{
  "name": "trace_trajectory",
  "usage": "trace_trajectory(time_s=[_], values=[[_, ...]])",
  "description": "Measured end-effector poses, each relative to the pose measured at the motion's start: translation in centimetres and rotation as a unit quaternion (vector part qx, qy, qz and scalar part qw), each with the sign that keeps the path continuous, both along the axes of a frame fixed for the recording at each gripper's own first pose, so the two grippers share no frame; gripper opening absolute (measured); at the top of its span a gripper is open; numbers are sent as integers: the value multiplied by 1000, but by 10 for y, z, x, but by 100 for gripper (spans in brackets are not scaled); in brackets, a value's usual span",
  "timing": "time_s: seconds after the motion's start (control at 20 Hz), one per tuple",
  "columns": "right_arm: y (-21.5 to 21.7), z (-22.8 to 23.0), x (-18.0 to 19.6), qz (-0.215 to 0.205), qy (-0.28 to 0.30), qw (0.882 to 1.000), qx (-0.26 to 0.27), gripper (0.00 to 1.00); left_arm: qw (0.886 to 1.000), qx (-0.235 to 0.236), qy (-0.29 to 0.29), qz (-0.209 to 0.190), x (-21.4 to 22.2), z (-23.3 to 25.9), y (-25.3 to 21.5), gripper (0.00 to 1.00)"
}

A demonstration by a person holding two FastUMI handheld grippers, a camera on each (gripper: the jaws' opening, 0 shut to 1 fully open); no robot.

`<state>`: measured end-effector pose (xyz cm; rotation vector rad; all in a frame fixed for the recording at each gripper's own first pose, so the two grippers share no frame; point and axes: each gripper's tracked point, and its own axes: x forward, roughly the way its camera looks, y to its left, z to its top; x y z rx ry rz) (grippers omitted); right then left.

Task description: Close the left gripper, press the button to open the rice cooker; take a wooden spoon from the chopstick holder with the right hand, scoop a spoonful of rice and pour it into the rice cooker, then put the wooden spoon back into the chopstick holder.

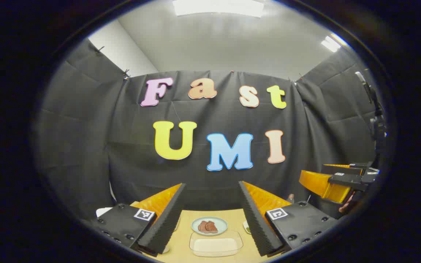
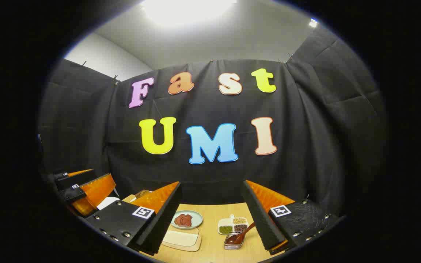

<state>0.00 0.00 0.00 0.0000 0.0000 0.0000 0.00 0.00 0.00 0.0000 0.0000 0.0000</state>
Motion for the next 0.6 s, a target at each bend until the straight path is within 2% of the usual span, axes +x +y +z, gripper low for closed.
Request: trace_trajectory(time_s=[0.3, 0.6], values=[[4, 6, 4, -17, -11, 1000, -4, 99, 1000, 1, 11, -20, 10, -8, 9, 95], [9, 4, 10, -20, -6, 1000, -3, 100, 1000, 9, 11, -20, 16, -10, 21, 95]])
